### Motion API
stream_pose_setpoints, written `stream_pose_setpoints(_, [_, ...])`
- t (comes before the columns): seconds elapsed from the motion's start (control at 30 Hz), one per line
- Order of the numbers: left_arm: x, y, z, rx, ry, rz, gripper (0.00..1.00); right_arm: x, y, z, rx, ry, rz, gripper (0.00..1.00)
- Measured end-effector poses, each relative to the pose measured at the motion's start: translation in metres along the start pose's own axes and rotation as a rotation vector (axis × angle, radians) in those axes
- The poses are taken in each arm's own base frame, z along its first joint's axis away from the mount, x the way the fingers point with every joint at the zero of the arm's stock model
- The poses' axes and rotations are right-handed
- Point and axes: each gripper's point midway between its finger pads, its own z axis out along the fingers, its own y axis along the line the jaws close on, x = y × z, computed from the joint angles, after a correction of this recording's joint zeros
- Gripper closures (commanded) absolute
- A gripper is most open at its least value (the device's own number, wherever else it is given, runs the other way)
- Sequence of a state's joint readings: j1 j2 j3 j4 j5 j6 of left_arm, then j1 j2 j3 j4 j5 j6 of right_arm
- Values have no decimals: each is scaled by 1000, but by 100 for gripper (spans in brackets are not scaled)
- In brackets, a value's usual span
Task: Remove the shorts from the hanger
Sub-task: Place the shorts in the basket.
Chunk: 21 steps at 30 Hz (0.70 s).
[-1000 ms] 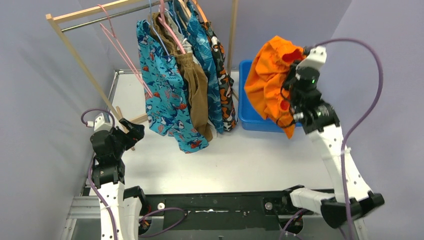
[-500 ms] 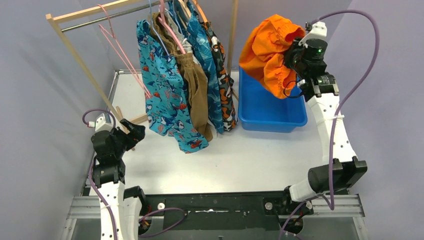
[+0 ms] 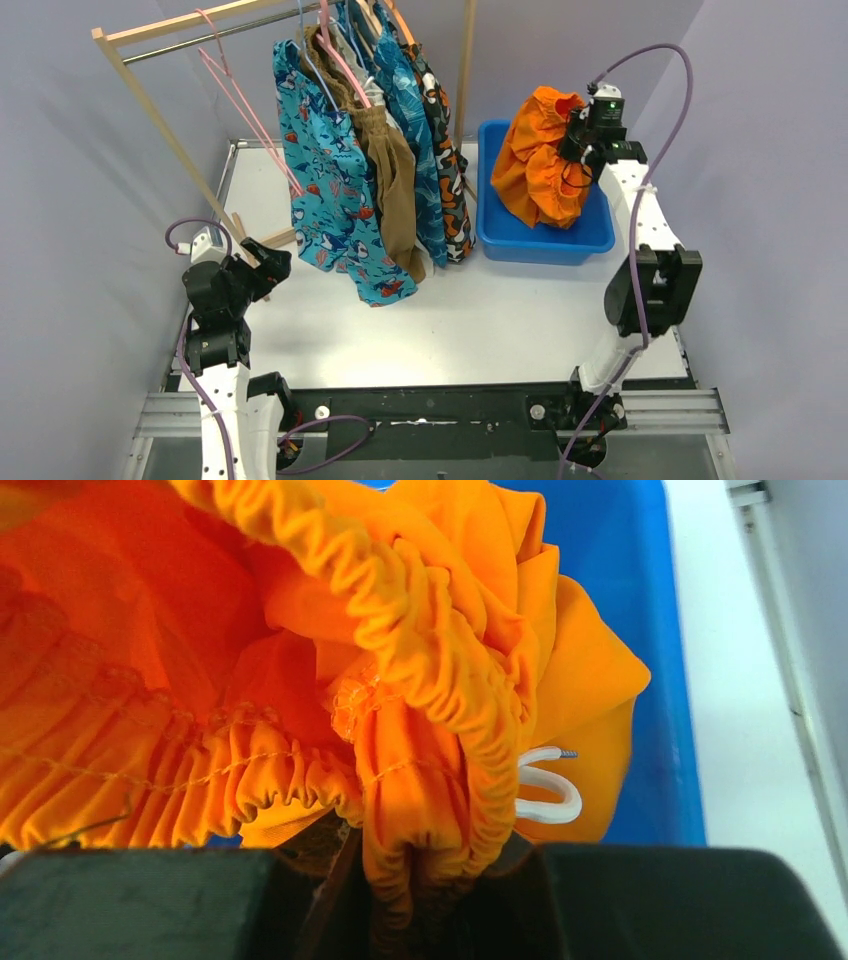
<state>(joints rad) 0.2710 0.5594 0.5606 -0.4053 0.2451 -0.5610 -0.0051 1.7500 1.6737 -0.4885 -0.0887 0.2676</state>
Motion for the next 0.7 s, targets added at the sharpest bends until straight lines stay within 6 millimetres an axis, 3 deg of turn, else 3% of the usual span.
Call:
stream_pose_setpoints(0.07, [0, 0, 0, 3, 0, 1, 17, -1, 4, 15, -19, 14, 2, 100])
stream_pose_setpoints(0.17, [0, -1, -1, 4, -2, 1, 17, 25, 7, 46, -44, 92, 10, 100])
stream_pose_setpoints(0.37, [-1, -2, -1, 10, -6, 3, 17, 101, 23, 100, -82, 293, 16, 99])
stream_pose_setpoints(0.53, [-1, -3, -1, 15, -6, 4, 17, 175, 39, 145, -91, 473, 19, 91])
stream_pose_setpoints(0.63, [-1, -4, -2, 19, -4, 4, 17, 157, 49, 150, -119, 440, 24, 80])
stream_pose_setpoints(0.7, [-1, -4, -2, 22, -6, 5, 17, 154, 48, 147, -120, 435, 31, 67])
